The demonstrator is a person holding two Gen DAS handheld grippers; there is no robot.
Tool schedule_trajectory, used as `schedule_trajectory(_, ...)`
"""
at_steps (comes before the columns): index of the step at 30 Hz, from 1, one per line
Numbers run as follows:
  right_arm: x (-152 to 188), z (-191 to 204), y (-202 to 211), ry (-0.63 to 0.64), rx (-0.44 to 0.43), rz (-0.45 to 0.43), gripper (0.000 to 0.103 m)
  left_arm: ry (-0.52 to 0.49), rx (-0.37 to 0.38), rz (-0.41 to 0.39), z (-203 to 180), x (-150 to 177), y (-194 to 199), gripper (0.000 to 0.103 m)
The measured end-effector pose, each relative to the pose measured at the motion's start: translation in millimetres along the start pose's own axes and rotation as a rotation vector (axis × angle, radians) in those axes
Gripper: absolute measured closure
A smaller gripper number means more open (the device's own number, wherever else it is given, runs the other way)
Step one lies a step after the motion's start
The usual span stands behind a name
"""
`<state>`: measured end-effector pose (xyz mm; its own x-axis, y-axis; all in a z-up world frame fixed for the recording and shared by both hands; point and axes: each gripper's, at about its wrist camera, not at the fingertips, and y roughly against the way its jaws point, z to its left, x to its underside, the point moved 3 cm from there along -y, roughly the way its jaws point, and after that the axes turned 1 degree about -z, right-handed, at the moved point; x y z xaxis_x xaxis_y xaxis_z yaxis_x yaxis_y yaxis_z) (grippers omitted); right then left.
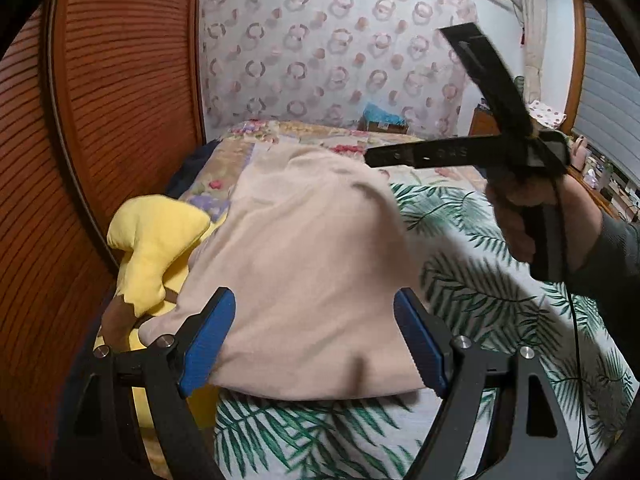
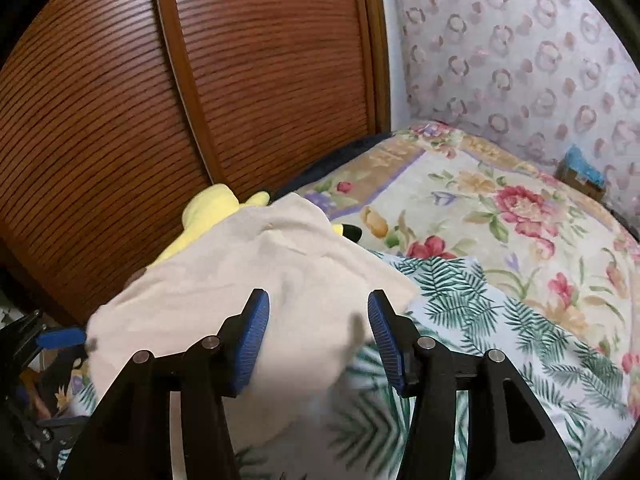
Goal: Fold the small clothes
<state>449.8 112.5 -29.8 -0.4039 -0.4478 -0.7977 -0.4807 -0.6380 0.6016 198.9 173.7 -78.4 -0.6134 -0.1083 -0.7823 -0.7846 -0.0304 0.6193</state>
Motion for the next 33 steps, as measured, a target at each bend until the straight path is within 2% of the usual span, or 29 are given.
schedule_trajectory(8, 42, 12, 89, -0.036, 0.051, -0.075, 0.049, -0.064, 0.032, -0.053, -41, -1, 32, 0.013)
schedule_trajectory(9, 48, 13, 100, -0.039, 0.056, -0.083, 0.049, -0.069, 0.031, -0.062, -45, -1, 35, 0.006)
schedule_trajectory(10, 56, 14, 113, -0.043, 0.065, -0.092, 0.049, -0.075, 0.035, -0.075, -48, -1, 40, 0.005)
schedule_trajectory(16, 98, 26, 178, -0.066, 0.117, -0.138, 0.047, -0.095, 0.062, -0.112, -75, 2, 64, 0.005)
schedule_trajectory(19, 119, 37, 206, -0.074, 0.155, -0.152, 0.042, -0.094, 0.108, -0.107, -88, 7, 72, 0.005)
schedule_trajectory(24, 153, 55, 251, -0.107, 0.222, -0.195, 0.023, -0.105, 0.132, -0.099, -112, 16, 83, 0.005)
schedule_trajectory(27, 176, 72, 276, -0.118, 0.28, -0.21, 0.02, -0.116, 0.152, -0.102, -126, 22, 92, 0.005)
schedule_trajectory(33, 219, 97, 329, -0.191, 0.354, -0.261, 0.02, -0.134, 0.15, -0.136, -150, 29, 117, 0.005)
